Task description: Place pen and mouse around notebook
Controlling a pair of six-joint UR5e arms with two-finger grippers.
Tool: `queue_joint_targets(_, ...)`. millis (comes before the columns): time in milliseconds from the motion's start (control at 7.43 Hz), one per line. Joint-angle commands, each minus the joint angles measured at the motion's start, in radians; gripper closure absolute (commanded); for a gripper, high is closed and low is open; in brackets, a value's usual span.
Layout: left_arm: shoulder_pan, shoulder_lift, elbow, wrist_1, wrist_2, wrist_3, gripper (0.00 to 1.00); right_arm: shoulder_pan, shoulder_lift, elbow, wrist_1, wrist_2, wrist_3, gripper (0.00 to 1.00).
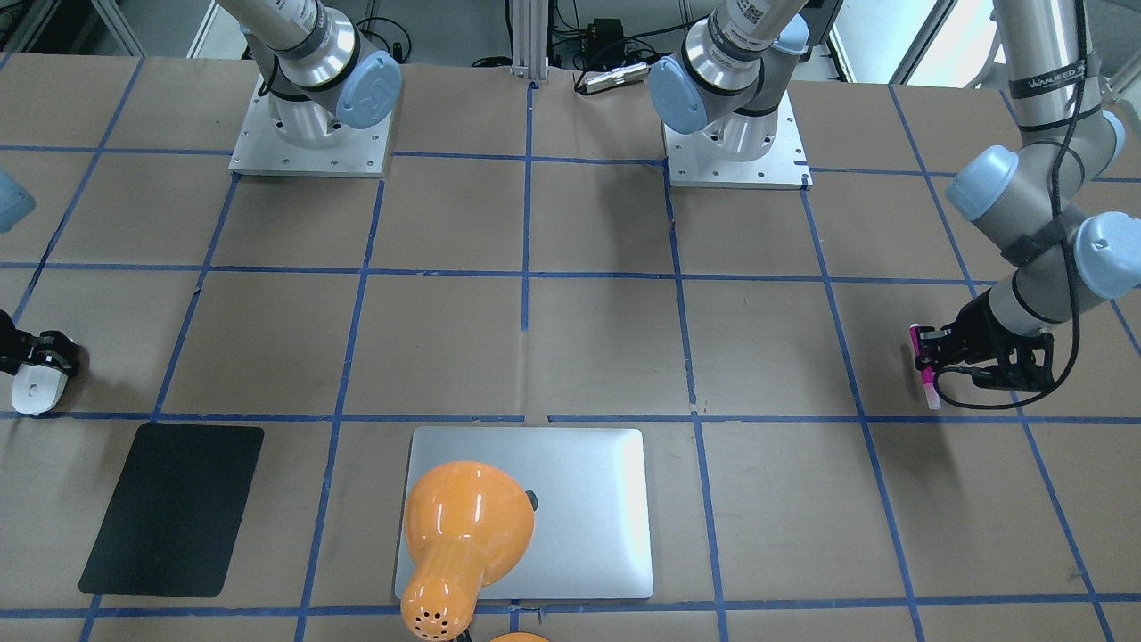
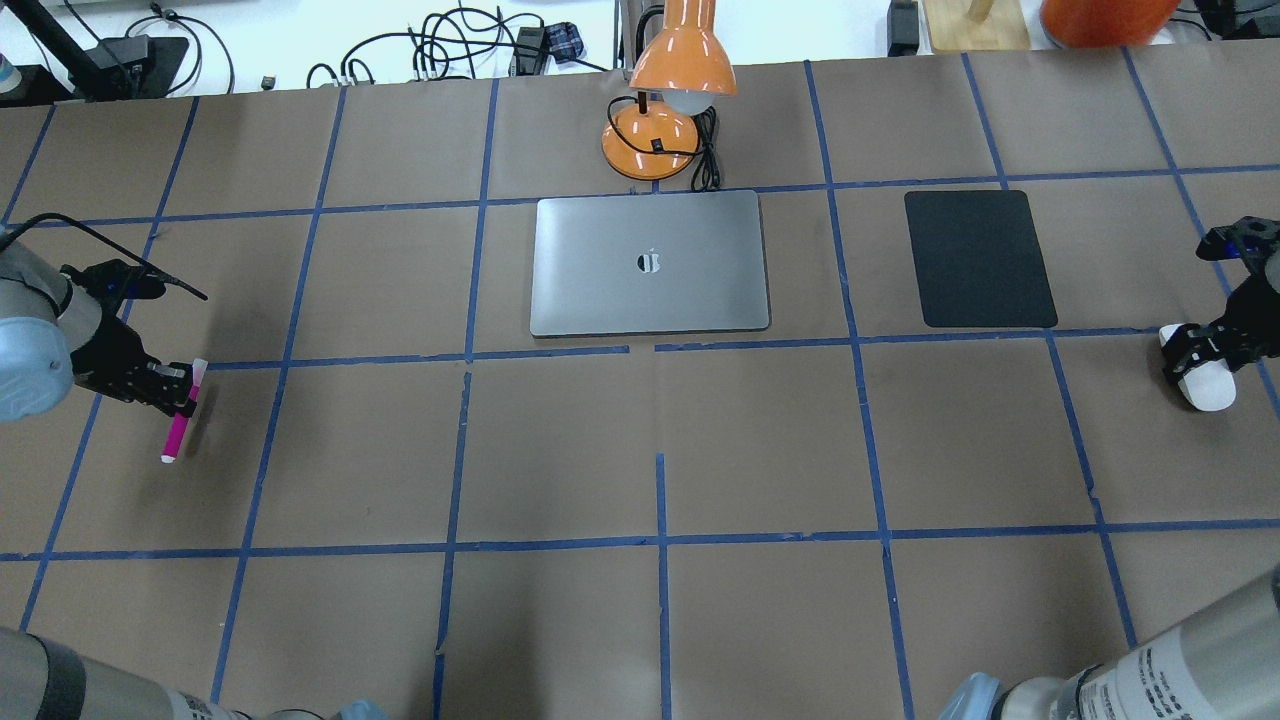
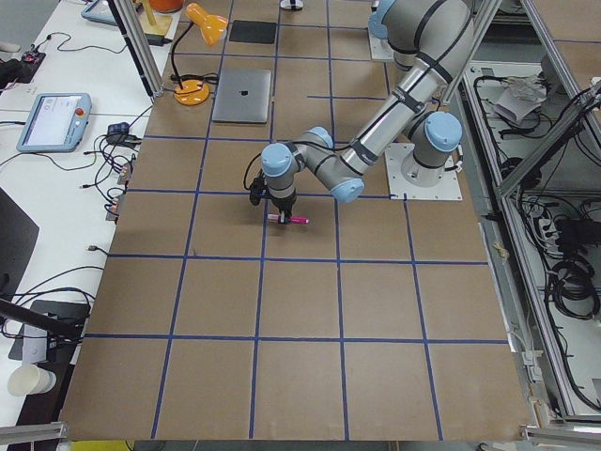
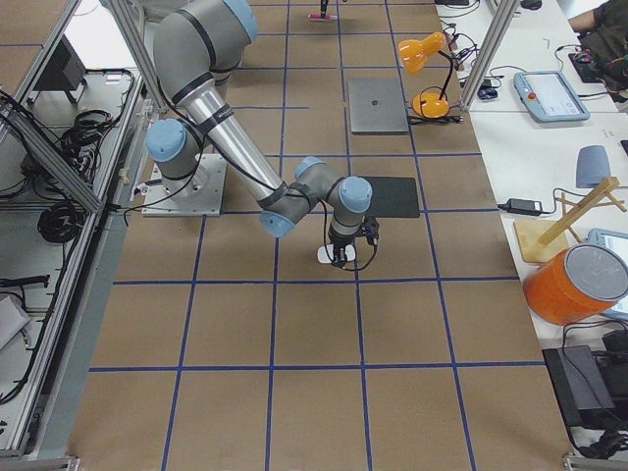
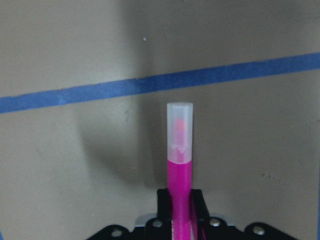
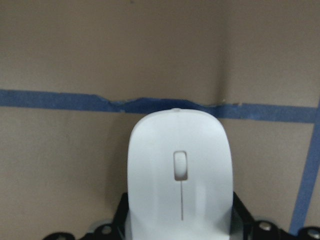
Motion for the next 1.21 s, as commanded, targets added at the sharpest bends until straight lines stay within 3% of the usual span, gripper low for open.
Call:
queue_joint_targets(0, -0.157, 0.055, 0.084, -0.189, -0.019, -0.469, 1.0, 0.022, -0.036, -0.054, 0.043, 0.022, 0.026, 0.7)
queue_joint_targets(404, -0.507, 0.087, 0.088, -0.17, -0.062, -1.233, 1.0, 0.198, -0.049, -0.24, 0.235, 0.025, 0.246, 0.72)
queue_joint_targets(673, -0.752, 0.046, 0.09, 0.004, -0.065, -1.759, 1.0, 0.373, 0.05, -0.289, 0.202, 0.025, 0.452, 0.74)
queue_joint_targets(942, -0.923, -0.009, 0.088, 0.057, -0.071, -2.16, 1.0, 0.412, 0.17, -0.364, 0.18, 0.075, 0.546, 0.72)
queue_joint_targets(1077, -0.987, -0.029, 0.09, 0.062, -0.071, -2.278, 1.0, 0.418, 0.17, -0.36, 0.186, 0.074, 0.554, 0.71)
